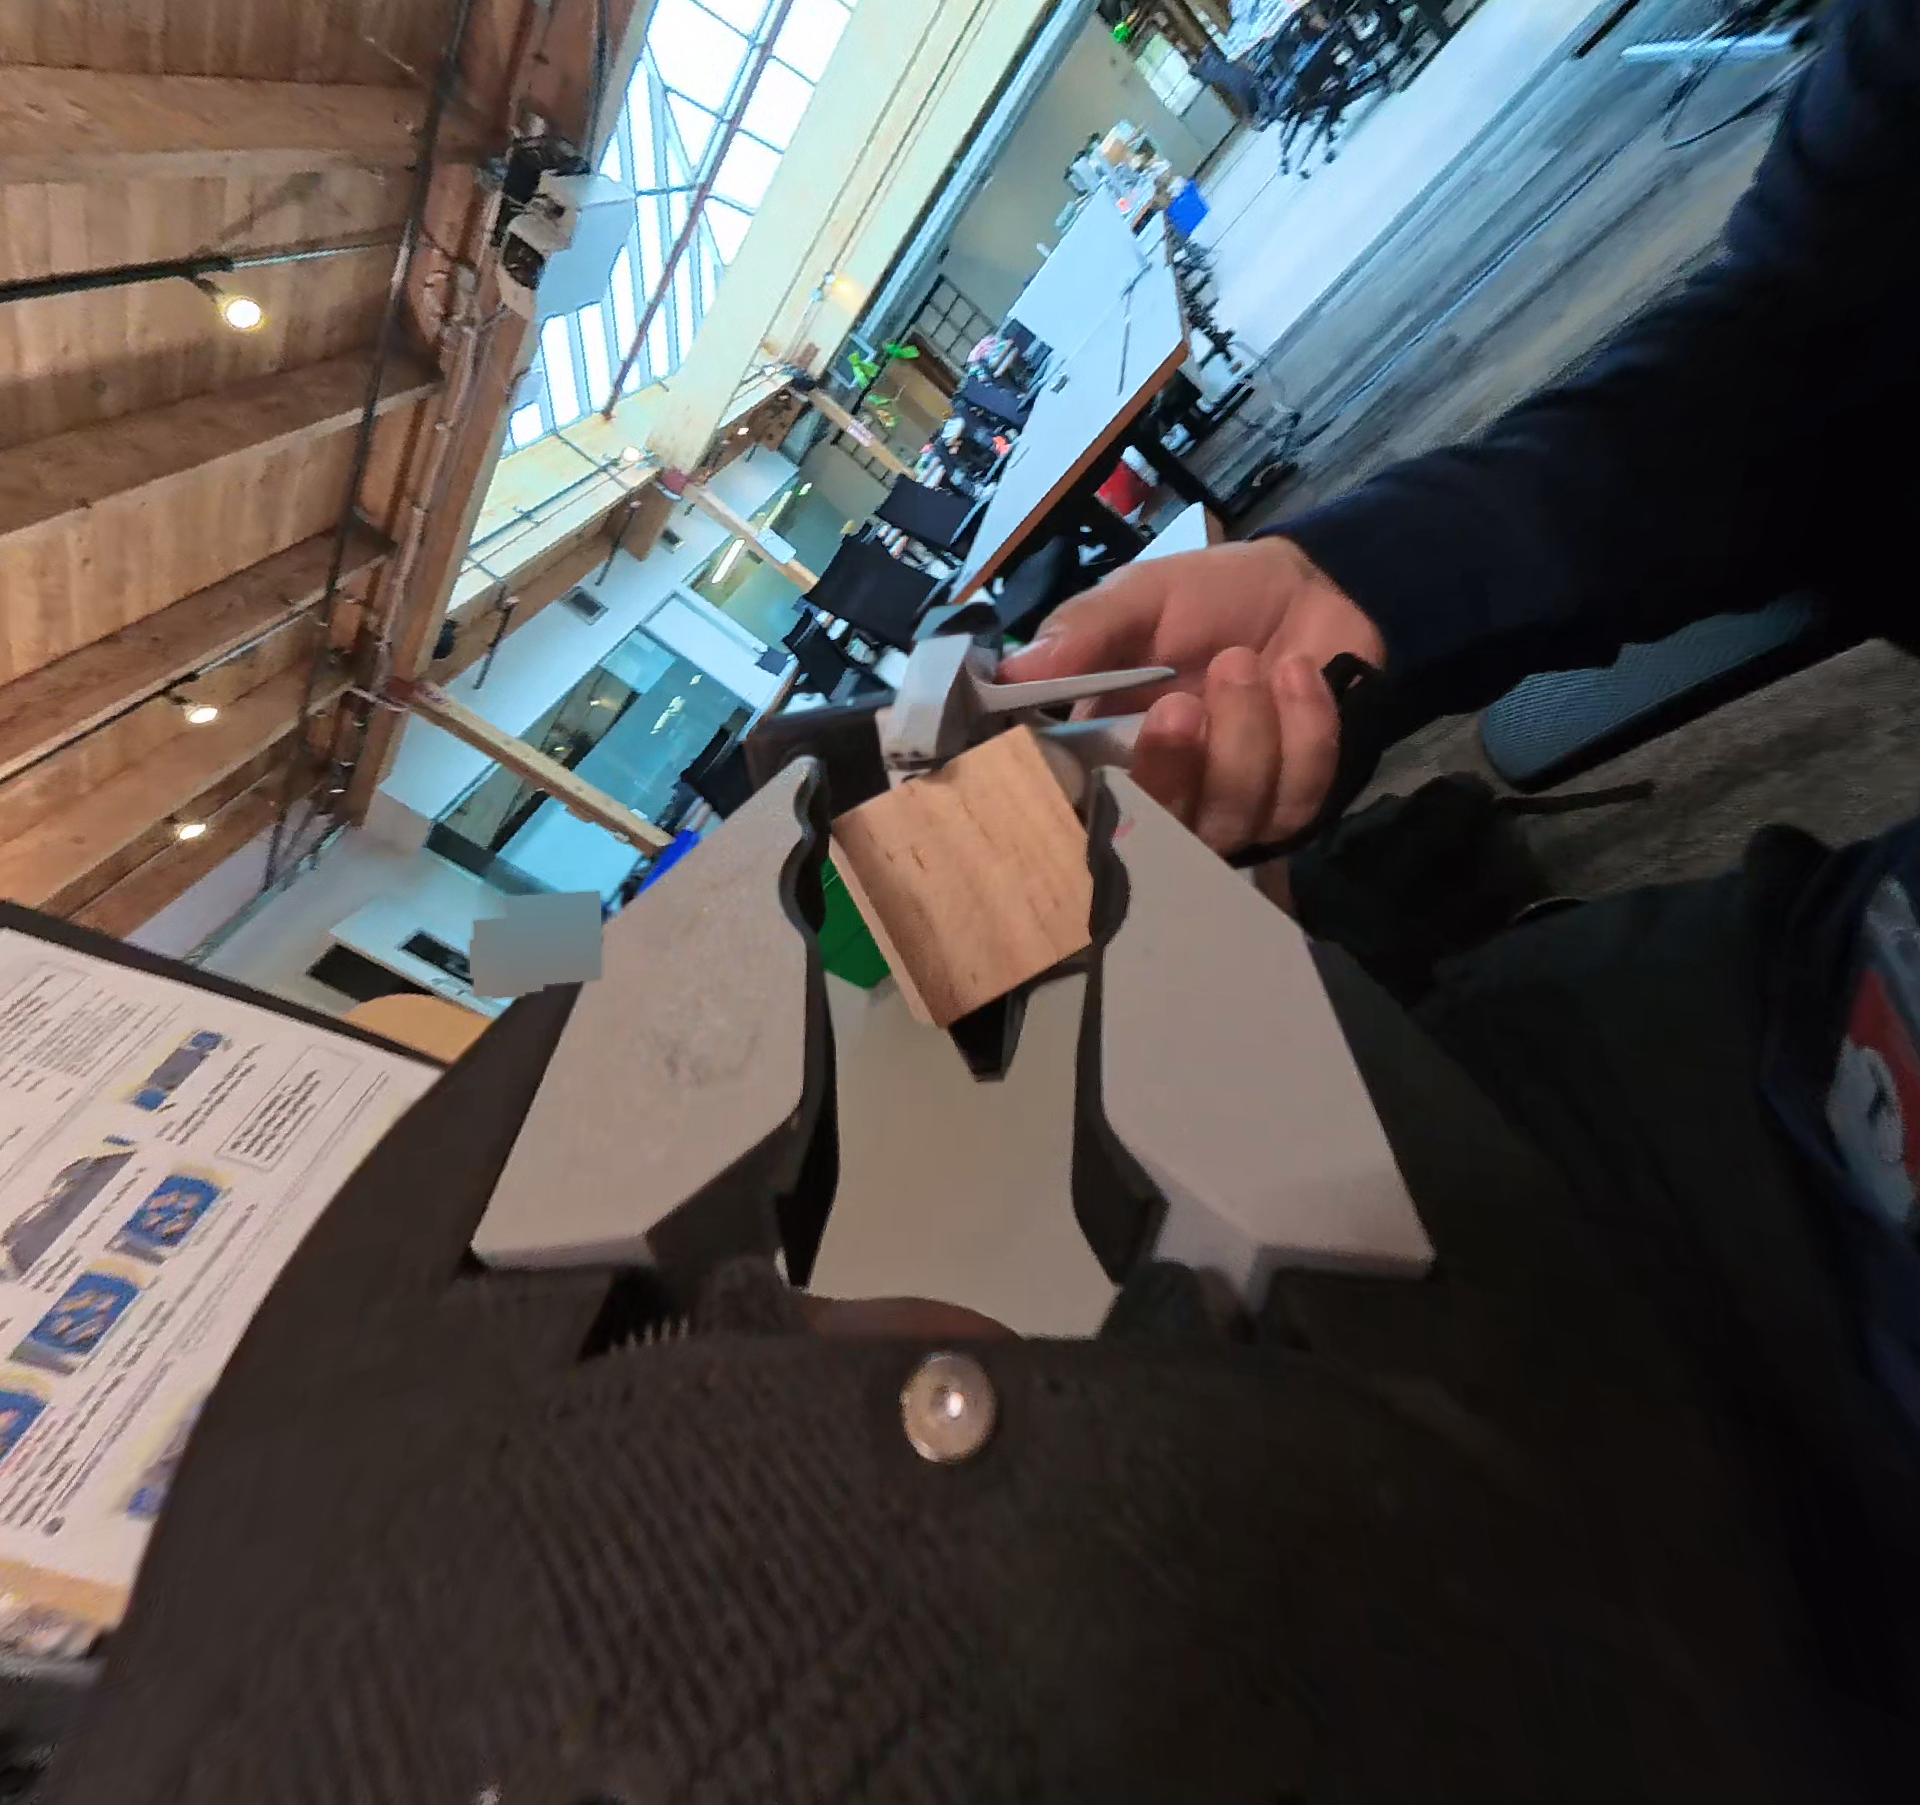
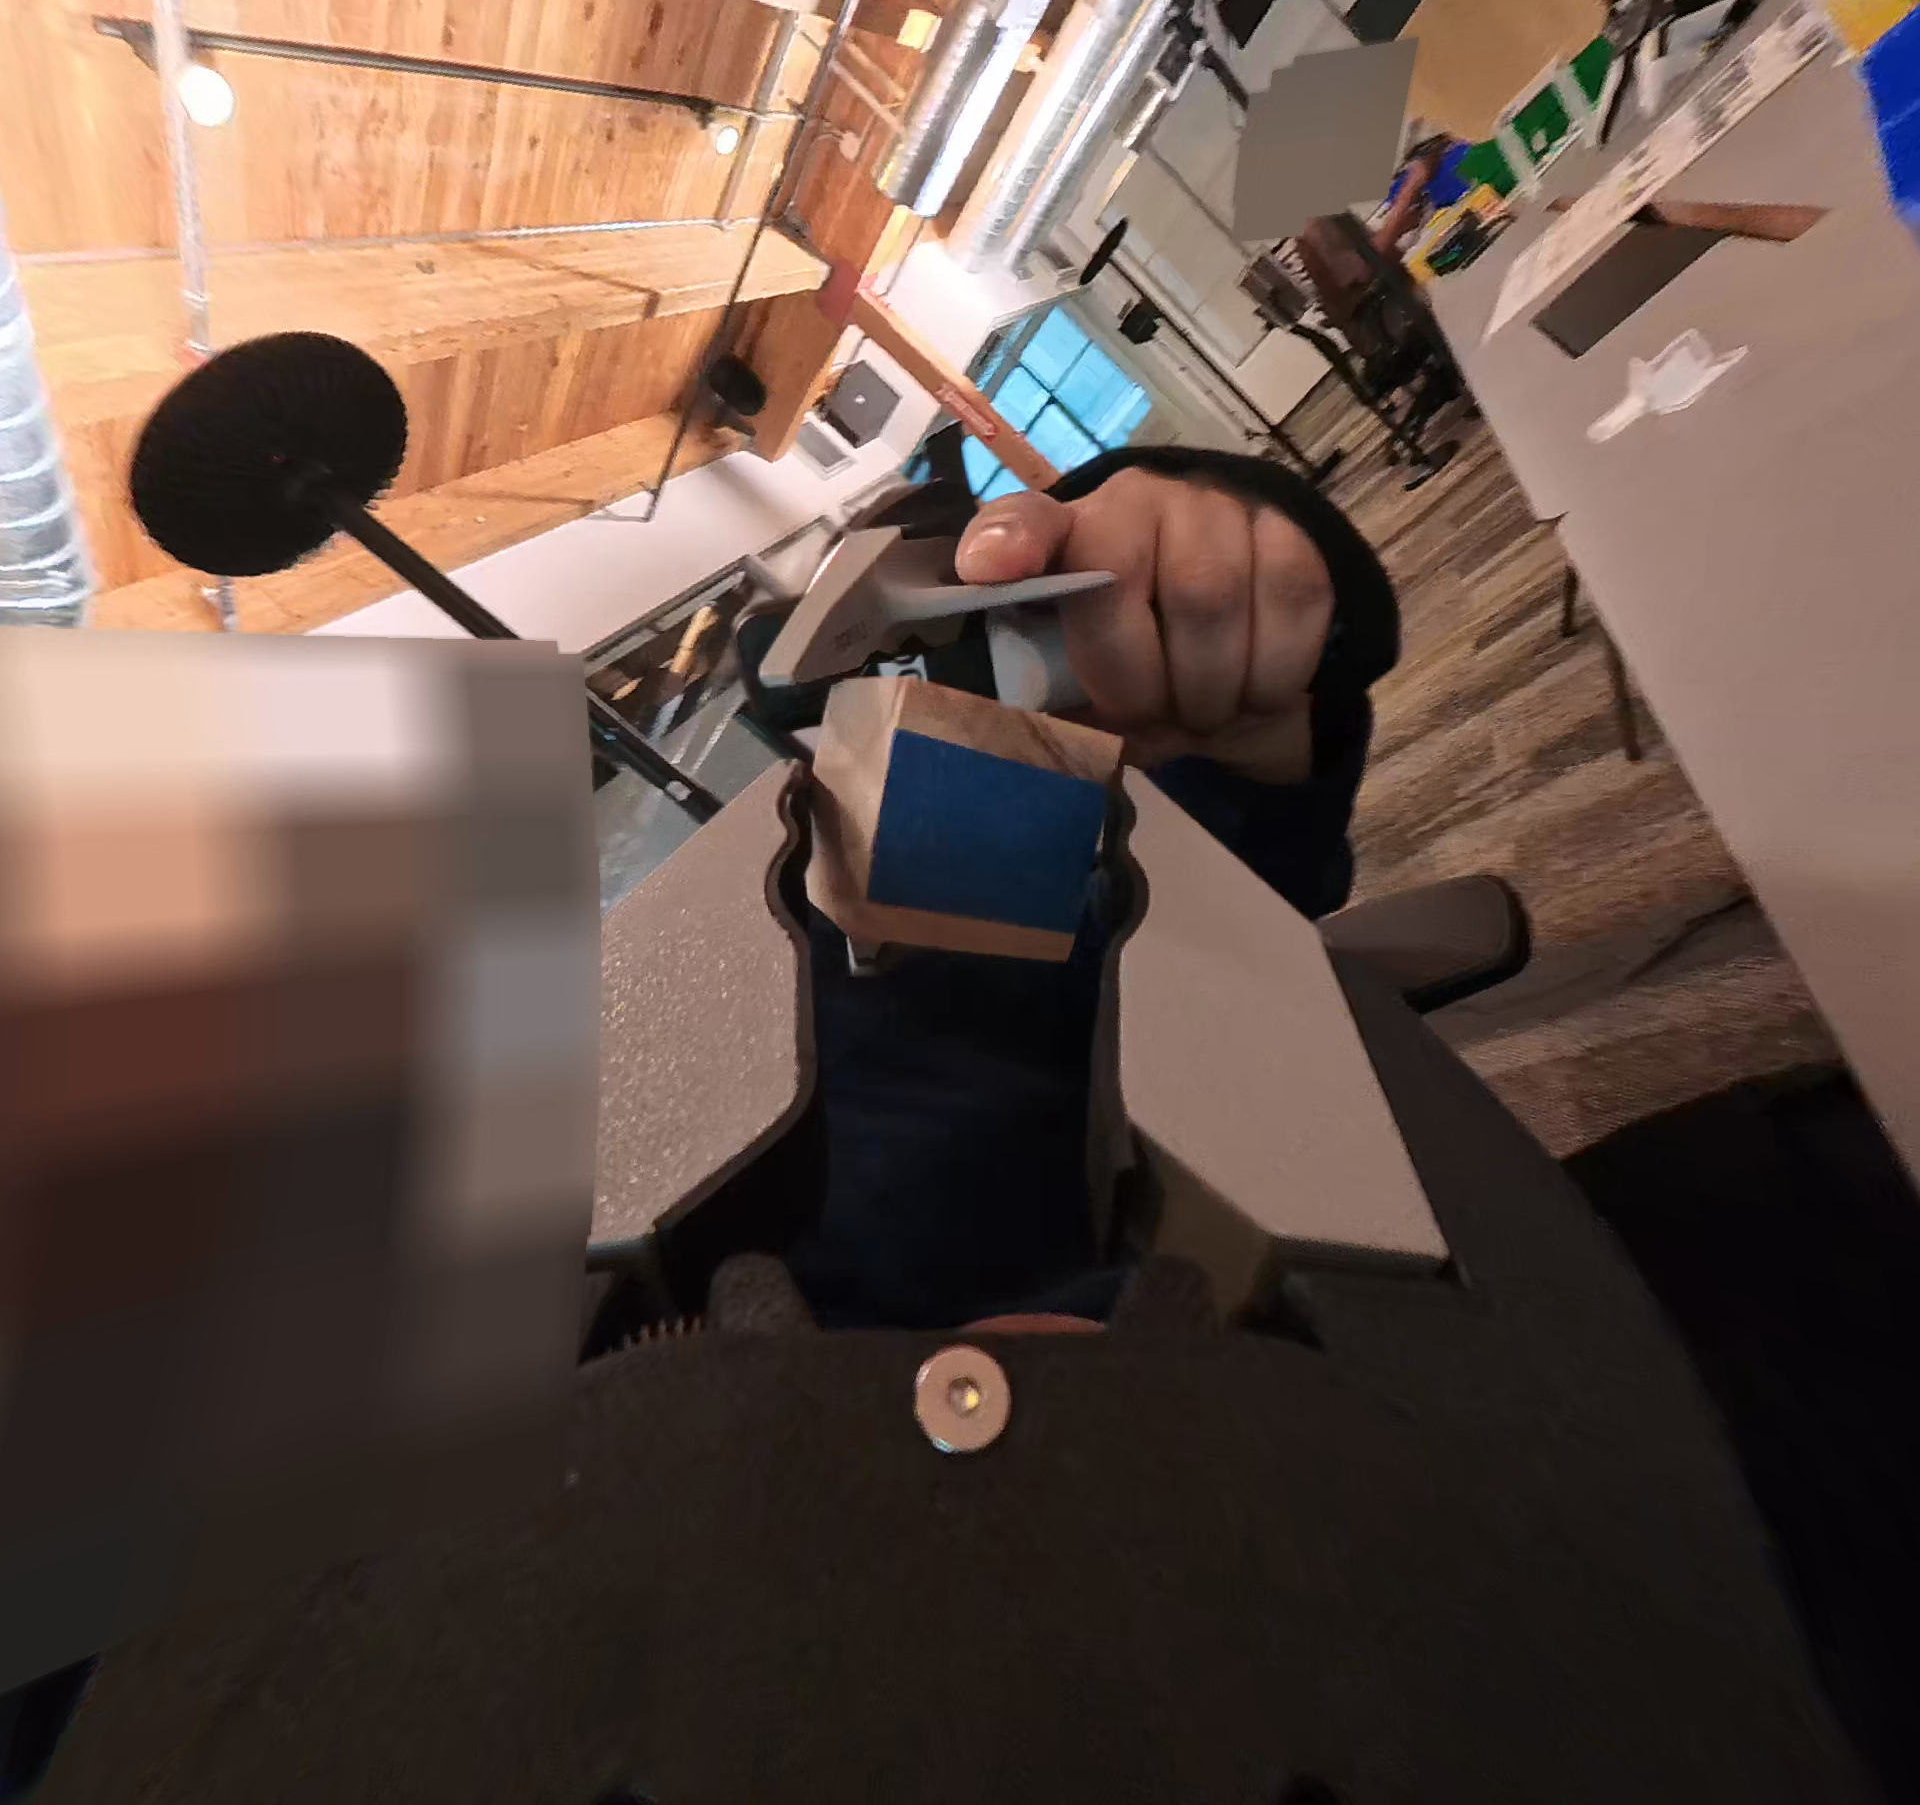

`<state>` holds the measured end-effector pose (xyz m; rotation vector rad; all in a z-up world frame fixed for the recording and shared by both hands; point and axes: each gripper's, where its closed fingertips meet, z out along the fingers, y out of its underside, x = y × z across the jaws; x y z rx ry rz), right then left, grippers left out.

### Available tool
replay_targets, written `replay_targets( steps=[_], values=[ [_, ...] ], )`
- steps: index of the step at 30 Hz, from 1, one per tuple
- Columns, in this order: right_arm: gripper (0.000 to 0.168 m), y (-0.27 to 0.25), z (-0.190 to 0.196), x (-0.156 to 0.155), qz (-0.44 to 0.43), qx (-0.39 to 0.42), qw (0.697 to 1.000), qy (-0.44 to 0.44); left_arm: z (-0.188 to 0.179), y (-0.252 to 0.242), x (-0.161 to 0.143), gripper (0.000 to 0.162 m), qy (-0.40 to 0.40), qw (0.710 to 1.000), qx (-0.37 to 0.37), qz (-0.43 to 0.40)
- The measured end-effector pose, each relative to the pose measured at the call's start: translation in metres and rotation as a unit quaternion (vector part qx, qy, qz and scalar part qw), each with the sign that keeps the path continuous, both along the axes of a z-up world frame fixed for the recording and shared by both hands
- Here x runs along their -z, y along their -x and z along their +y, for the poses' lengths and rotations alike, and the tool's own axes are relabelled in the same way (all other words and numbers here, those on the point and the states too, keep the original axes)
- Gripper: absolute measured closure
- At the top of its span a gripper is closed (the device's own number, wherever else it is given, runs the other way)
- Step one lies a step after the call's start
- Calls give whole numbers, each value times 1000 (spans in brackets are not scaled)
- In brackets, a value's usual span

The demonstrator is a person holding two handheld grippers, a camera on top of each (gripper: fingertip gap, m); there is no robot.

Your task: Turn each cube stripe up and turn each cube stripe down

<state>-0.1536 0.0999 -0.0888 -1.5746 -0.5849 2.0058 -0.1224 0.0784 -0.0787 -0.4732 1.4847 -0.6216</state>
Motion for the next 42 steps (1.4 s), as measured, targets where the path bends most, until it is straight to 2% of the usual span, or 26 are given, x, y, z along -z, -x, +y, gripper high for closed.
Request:
replay_targets(
  steps=[1, 7, 10, 13, 15, 16, 18, 22, 28, 31, 37, 38, 40, 42],
  values=[
    [114, 0, 3, 1, -11, 14, 1000, -8, 3, 0, 1, 114, -5, 1000, -11, -9],
    [115, -6, 26, 13, -114, 151, 976, -106, 25, 1, 11, 116, -18, 995, -92, -24],
    [116, -9, 22, 0, -106, 169, 970, -138, 27, 7, 0, 114, -3, 993, -107, -52],
    [116, -11, 18, -7, -111, 183, 963, -164, 28, 9, -8, 103, 30, 991, -110, -68],
    [116, -9, 17, -8, -121, 194, 957, -180, 26, 7, -7, 105, 36, 991, -105, -69],
    [116, -7, 15, -7, -126, 192, 956, -181, 25, 5, -6, 106, 29, 992, -105, -69],
    [116, -4, 12, -7, -130, 192, 955, -185, 21, 0, 0, 118, 3, 992, -108, -61],
    [116, -1, 8, -4, -155, 191, 947, -205, 18, -1, 3, 119, -34, 991, -115, -52],
    [120, 3, -15, -10, -128, 113, 966, -193, -5, 4, -3, 119, -106, 989, -66, -83],
    [126, 0, -24, -14, -98, 69, 978, -168, -12, 6, -6, 119, -94, 991, -44, -91],
    [123, 4, -30, -12, -96, 44, 980, -171, -16, 6, -8, 119, -89, 990, -24, -110],
    [118, 6, -30, -9, -105, 43, 978, -174, -17, 6, -8, 119, -84, 990, -18, -111],
    [125, 8, -31, -7, -111, 40, 976, -183, -15, 3, -5, 119, -72, 991, -15, -109],
    [125, 6, -24, -6, -131, 72, 968, -201, -7, 1, -3, 119, -65, 992, -30, -105]
  ],
)
